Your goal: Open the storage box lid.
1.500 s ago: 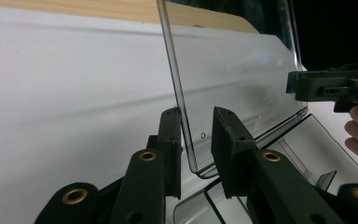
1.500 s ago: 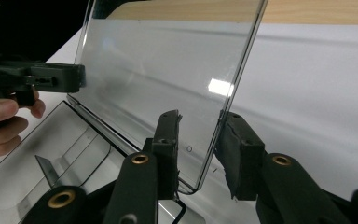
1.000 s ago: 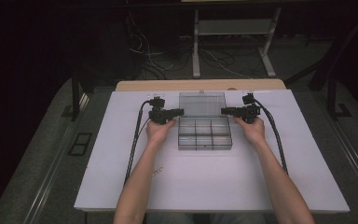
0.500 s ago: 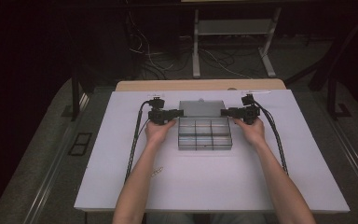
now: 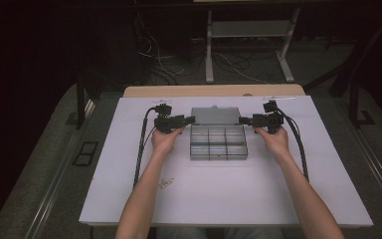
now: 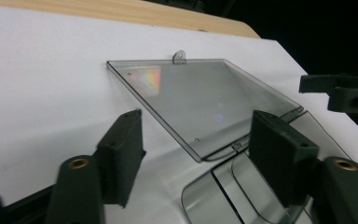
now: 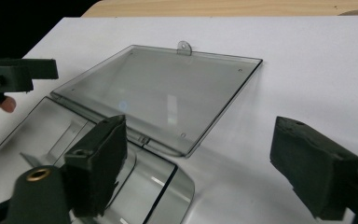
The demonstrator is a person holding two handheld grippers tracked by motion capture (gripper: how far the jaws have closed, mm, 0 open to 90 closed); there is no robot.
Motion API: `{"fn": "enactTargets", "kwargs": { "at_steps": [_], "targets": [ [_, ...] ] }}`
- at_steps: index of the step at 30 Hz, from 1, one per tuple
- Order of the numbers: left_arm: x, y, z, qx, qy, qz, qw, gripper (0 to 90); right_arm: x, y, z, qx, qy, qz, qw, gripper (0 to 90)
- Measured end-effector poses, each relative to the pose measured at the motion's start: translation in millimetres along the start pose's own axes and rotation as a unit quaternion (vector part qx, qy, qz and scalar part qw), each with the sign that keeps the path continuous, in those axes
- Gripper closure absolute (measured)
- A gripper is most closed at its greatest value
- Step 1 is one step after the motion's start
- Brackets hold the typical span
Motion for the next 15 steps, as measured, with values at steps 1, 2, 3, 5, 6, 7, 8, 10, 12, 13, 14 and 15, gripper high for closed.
{"fn": "enactTargets", "kwargs": {
  "at_steps": [1,2,3,5,6,7,8,10,12,13,14,15],
  "targets": [
    [-0.4,-0.1,-1.4,0.005,0.0,0.002,1.0,30.4,0.6,-0.2,-1.9,0.001,0.001,-0.002,1.0,17.4],
    [-1.0,-0.1,-2.4,0.006,0.001,0.001,1.0,28.1,1.9,-0.5,-4.6,0.0,0.004,-0.002,1.0,17.4],
    [-0.9,-0.3,-4.0,0.006,0.0,0.005,1.0,26.6,2.7,-0.4,-6.3,-0.001,0.006,-0.003,1.0,17.0],
    [-0.9,-1.0,-7.2,0.002,-0.001,0.003,1.0,22.8,4.8,-0.1,-11.3,-0.007,0.011,-0.006,0.9999,14.2],
    [-1.1,-1.2,-9.0,0.003,-0.001,0.001,1.0,21.2,6.0,-0.1,-13.7,-0.009,0.012,-0.007,0.9999,14.1],
    [-0.7,-1.2,-10.8,0.004,0.0,0.006,1.0,19.9,7.4,-0.1,-16.4,-0.01,0.014,-0.009,0.9998,13.4],
    [-1.1,-0.9,-12.5,0.004,0.004,0.006,1.0,18.2,8.4,-0.2,-19.3,-0.013,0.014,-0.013,0.9997,12.1],
    [-1.6,-0.2,-15.7,0.007,0.009,0.011,0.9999,14.3,10.4,-0.6,-24.8,-0.016,0.018,-0.016,0.9996,11.6],
    [-3.0,1.0,-19.5,0.003,0.008,0.013,0.9999,13.5,12.4,-1.3,-30.0,-0.019,0.024,-0.017,0.9994,9.8],
    [-3.8,1.8,-21.3,0.001,0.007,0.014,0.9999,13.4,13.4,-1.8,-32.4,-0.02,0.028,-0.017,0.9993,9.8],
    [-4.9,2.4,-23.1,-0.001,0.005,0.013,0.9999,13.1,14.2,-2.4,-34.5,-0.021,0.03,-0.019,0.9992,9.8],
    [-6.1,3.1,-24.4,-0.002,0.003,0.014,0.9999,12.3,15.4,-3.1,-36.5,-0.02,0.031,-0.019,0.9991,9.8]
  ]
}}
Point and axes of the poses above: each handheld gripper's, and its own axes: z roughly forward along the jaws, y roughly out of its top, x roughly to its left, the point moved 5 cm from there along z, roughly forward along the jaws, and after that the axes turned 13 degrees about -x, right-handed, at the moved point
